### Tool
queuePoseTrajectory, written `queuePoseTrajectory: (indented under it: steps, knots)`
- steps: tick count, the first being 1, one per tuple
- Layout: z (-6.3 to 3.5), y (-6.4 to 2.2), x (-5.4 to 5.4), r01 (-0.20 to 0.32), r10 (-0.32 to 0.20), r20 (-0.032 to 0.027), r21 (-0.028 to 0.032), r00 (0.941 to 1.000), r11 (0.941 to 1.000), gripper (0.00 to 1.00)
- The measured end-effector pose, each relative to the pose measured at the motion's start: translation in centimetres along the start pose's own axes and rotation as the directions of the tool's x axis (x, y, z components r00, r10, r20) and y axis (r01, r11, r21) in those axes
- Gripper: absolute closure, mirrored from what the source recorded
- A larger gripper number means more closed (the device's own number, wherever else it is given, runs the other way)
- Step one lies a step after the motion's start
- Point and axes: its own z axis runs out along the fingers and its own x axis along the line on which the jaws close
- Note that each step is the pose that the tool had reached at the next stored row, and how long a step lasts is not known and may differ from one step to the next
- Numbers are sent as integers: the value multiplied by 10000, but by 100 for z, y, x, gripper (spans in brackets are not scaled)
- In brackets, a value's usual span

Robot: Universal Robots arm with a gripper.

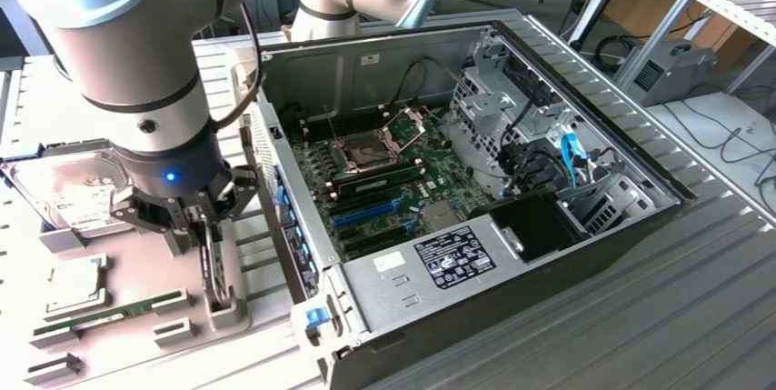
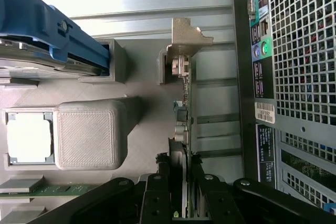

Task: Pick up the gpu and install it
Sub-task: 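Pick up the gpu and move the gpu toward the slot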

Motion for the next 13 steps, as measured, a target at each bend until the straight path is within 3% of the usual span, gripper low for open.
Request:
queuePoseTrajectory:
  steps: [13]
  knots:
    - [-22, 15, 1, -1, 1, -2, 2, 10000, 10000, 74]
